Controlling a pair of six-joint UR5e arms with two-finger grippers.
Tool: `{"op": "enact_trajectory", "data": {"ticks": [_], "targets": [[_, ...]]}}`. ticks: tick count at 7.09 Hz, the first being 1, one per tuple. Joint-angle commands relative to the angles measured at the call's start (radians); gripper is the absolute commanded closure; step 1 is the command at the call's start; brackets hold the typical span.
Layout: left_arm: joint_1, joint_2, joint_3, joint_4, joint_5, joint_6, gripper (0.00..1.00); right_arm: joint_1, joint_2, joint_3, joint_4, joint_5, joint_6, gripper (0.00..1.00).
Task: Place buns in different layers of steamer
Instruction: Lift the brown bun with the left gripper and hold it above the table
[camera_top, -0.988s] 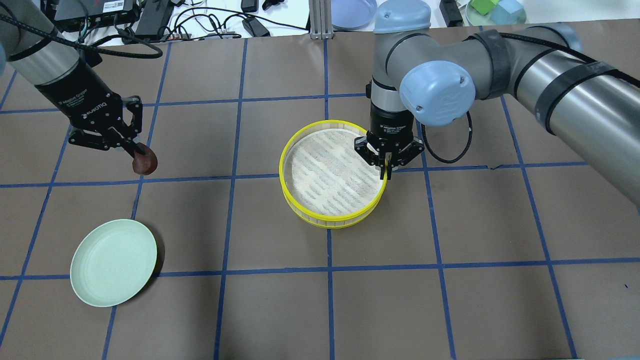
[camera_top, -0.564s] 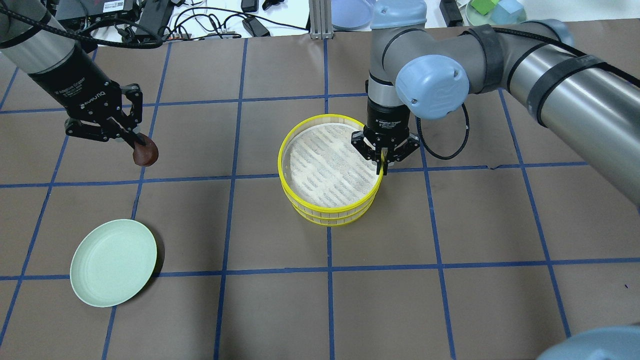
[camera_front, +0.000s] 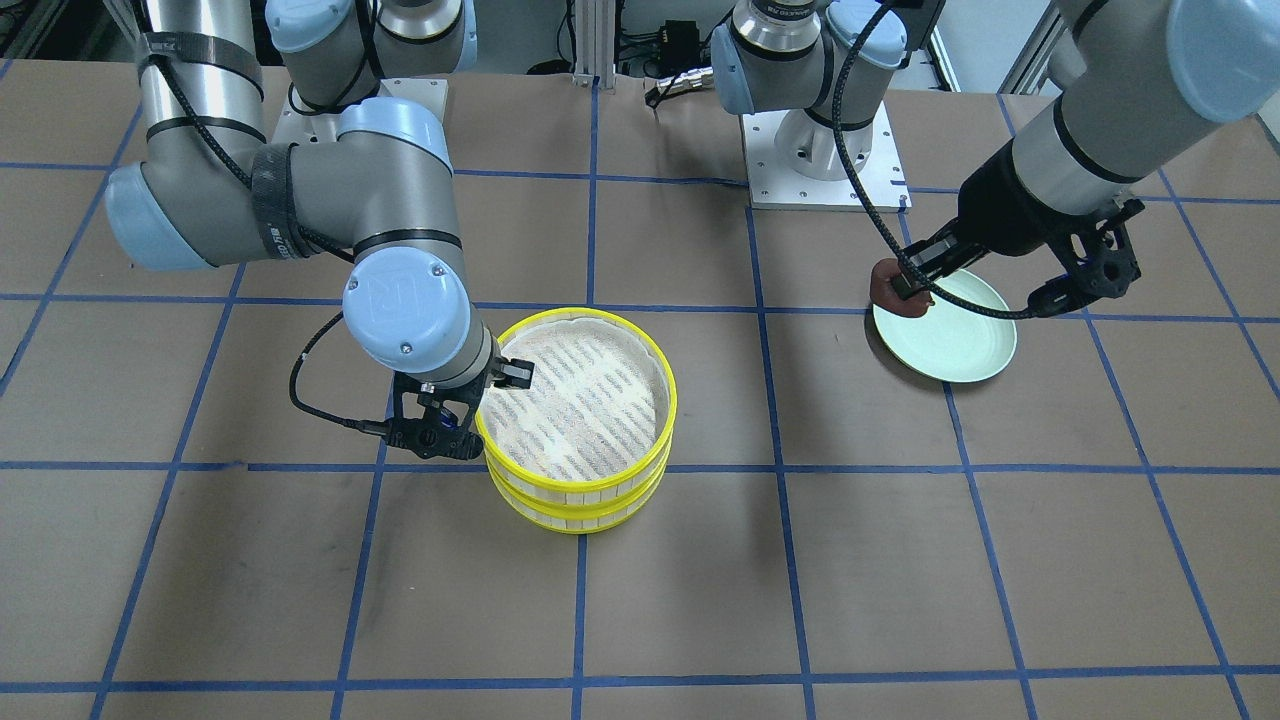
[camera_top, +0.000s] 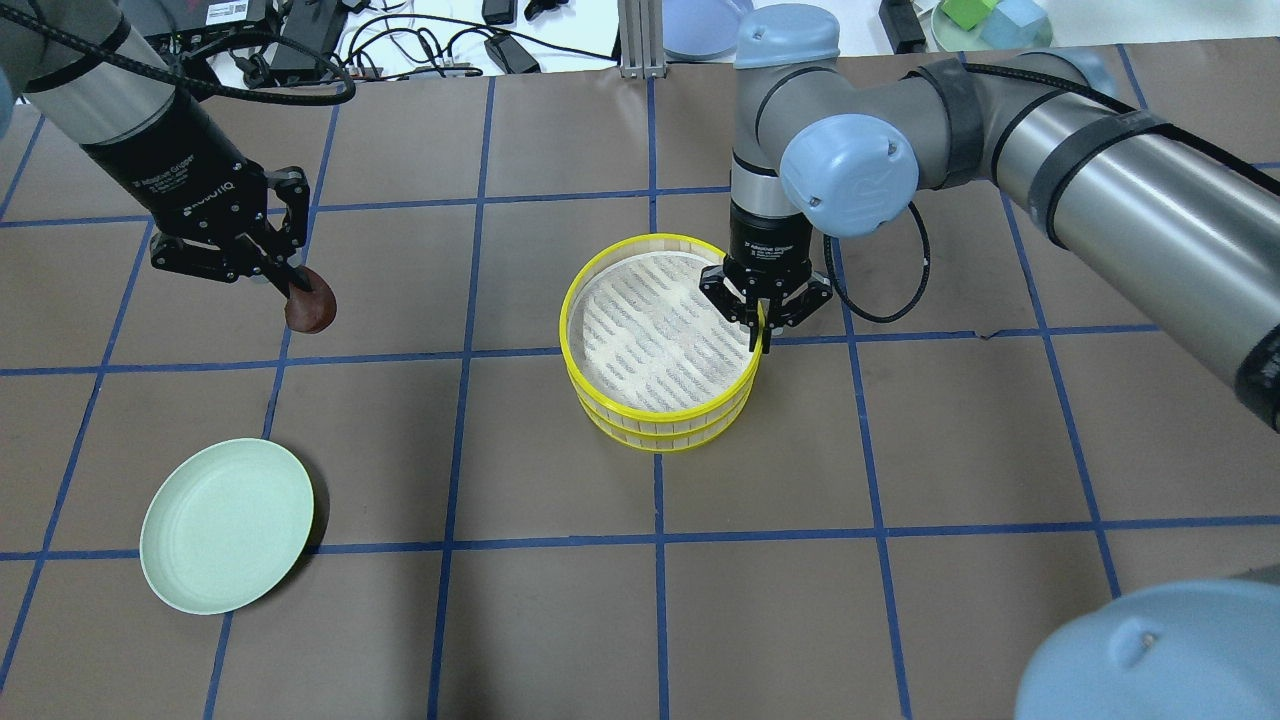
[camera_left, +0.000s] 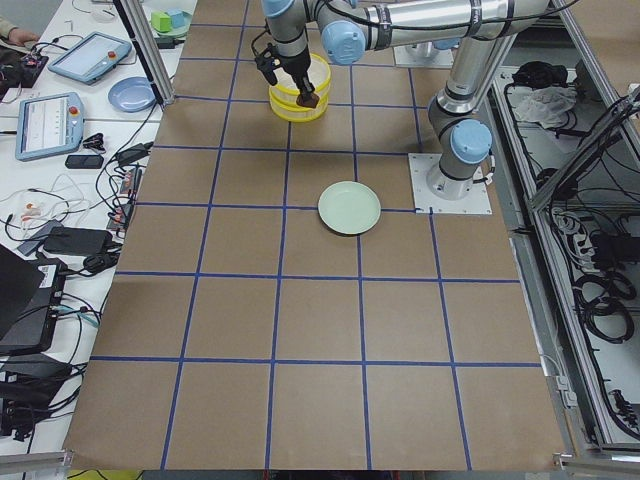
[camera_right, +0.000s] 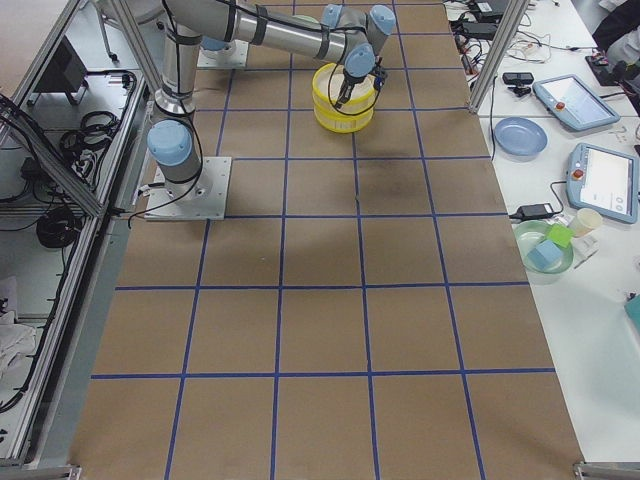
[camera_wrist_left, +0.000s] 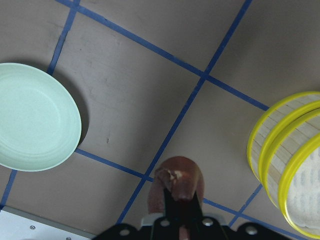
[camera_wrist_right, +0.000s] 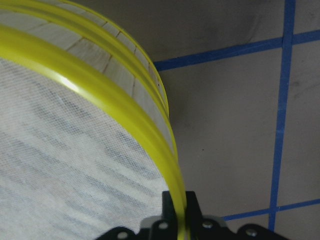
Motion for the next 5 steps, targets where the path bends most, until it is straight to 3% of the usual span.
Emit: {"op": "enact_trajectory", "data": {"ticks": [1, 5], "targets": [[-0.006, 0.001, -0.004, 0.000, -0.003, -0.004, 1.00, 0.000, 0.008, -0.001, -0.002, -0.008, 0.003, 1.00], [-0.011, 0.004, -0.005, 0.000, -0.002, -0.005, 1.00, 0.000, 0.013, -0.010, -0.003, 0.001, 0.012, 1.00]]}}
